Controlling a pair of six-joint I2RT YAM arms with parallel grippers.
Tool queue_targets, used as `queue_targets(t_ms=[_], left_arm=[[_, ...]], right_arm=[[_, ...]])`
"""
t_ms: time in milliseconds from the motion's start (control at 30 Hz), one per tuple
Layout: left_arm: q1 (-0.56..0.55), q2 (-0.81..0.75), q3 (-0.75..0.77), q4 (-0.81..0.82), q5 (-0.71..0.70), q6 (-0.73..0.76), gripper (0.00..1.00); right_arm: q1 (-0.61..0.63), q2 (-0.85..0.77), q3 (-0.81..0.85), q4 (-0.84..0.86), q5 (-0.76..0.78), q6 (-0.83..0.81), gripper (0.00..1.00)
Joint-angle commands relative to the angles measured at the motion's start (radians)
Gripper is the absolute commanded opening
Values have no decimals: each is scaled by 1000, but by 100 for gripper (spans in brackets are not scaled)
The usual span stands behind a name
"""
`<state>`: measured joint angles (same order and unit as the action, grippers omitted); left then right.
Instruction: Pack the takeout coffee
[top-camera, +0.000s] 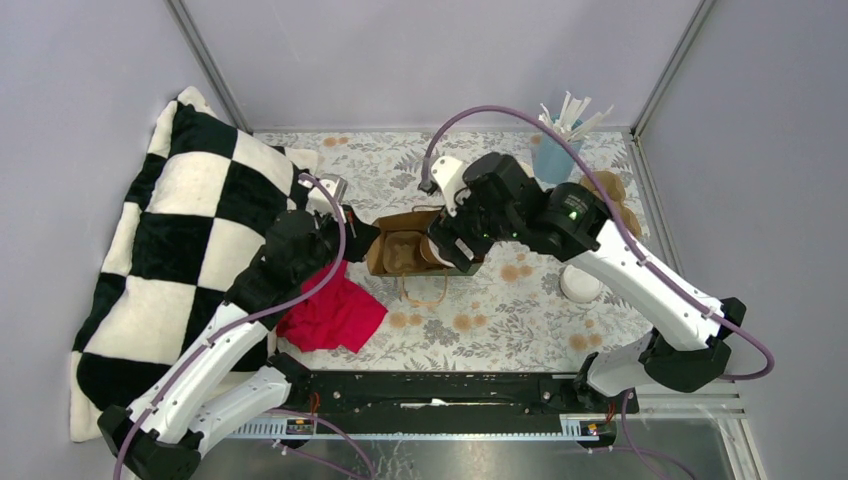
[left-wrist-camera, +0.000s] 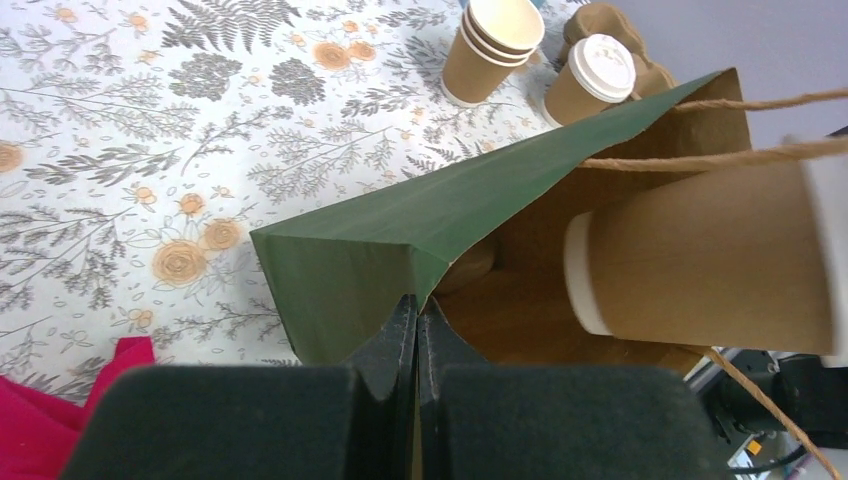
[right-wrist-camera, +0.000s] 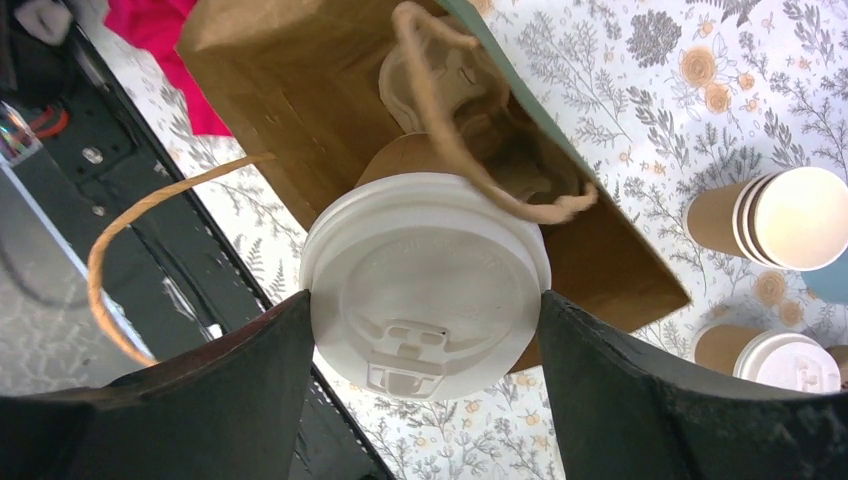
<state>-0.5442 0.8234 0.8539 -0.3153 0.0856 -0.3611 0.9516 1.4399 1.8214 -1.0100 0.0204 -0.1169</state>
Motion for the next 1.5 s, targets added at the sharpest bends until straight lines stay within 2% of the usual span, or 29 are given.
queue_targets(t_ms=[0, 300, 600, 800, 1000, 1233, 1467], left_arm=[[-30, -14, -10, 88, -13, -21, 0], [-58, -59, -37, 42, -35, -23, 0], [-66, -106, -27, -51, -54, -19, 0], [-68, -82, 7, -112, -36, -9, 0], [-66, -50, 62, -193, -32, -24, 0], [-68, 0, 91, -193, -3, 7, 0], [-67, -20, 59, -188, 9, 4, 0]], right_arm=[[59, -36, -78, 45, 86, -55, 65], [125, -94, -257, 200, 253, -117, 66], [177, -46, -294, 243, 319, -180, 66], [233, -22, -318, 263, 378, -191, 67], [259, -72, -419, 329, 391, -191, 67], [268, -62, -457, 339, 411, -276, 69], [268, -5, -475, 414, 456, -317, 69]])
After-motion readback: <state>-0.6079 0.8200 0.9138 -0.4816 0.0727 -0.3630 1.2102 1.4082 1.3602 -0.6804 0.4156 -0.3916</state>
